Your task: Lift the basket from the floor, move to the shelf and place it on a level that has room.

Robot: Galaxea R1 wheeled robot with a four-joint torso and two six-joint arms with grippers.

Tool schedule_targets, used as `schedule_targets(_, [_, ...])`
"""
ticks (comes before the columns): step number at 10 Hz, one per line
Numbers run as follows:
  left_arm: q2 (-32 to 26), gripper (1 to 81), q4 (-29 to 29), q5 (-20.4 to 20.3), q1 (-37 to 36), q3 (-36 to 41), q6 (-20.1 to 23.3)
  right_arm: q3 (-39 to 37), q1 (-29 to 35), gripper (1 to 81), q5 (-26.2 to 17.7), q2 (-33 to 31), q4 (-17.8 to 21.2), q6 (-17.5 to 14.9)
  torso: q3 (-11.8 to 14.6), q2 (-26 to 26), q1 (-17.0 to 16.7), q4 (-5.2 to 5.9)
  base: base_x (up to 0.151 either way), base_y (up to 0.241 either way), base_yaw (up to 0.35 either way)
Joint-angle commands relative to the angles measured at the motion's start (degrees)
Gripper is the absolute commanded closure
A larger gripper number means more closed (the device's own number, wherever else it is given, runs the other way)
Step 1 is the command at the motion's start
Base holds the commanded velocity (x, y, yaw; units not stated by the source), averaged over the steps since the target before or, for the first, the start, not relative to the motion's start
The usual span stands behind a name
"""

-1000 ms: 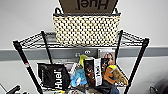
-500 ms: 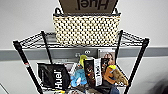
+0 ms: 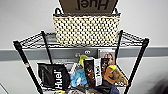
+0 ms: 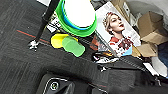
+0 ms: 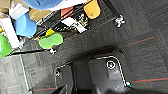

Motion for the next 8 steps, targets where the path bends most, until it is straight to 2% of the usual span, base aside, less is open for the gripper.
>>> schedule_targets(1, [4.1, 1.0, 1.6, -0.9, 2.1, -4.4, 1.7, -4.2, -0.6, 1.0, -0.9, 3.2, 1.2, -3.8, 0.0, 0.0, 0.0, 0.00, 0.000, 0.000, 0.000])
schedule_targets(3, [8.0, 1.0, 3.0, -3.3, 5.5, -6.7, 1.7, -8.7, -3.3, 1.0, -0.9, 7.8, 1.2, -5.7, 0.0, 0.0, 0.0, 0.00, 0.000, 0.000, 0.000])
schedule_targets(5, [10.7, 1.0, 4.1, -3.5, 7.8, -8.2, 1.7, -12.5, -5.8, 1.0, -0.5, 11.9, 1.2, -7.6, 0.0, 0.0, 0.0, 0.00, 0.000, 0.000, 0.000])
schedule_targets(8, [16.3, 1.0, 6.2, -5.1, 11.0, -13.0, 1.7, -21.4, -10.4, 1.0, 2.4, 20.0, 1.2, -11.8, 0.0, 0.0, 0.0, 0.00, 0.000, 0.000, 0.000])
